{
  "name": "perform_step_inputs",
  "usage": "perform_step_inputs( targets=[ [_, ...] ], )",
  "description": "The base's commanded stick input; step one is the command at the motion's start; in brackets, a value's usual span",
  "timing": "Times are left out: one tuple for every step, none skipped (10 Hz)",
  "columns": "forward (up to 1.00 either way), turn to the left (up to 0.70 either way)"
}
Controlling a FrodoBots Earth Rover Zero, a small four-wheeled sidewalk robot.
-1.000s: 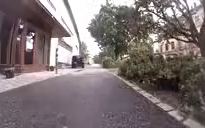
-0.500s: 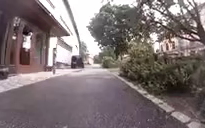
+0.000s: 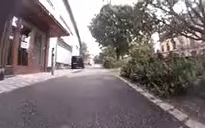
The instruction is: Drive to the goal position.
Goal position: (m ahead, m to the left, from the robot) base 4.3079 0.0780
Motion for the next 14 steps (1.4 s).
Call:
perform_step_inputs(
  targets=[
    [0.7,0.0],
    [0.7,0.0],
    [0.7,0.0],
    [0.7,0.0],
    [0.7,0.0],
    [0.7,0.0],
    [0.7,0.0],
    [0.7,0.0],
    [0.7,0.0],
    [0.7,0.0],
    [0.7,0.0],
    [0.7,0.0],
    [0.7,0.0],
    [0.7,0.0]
  ],
)
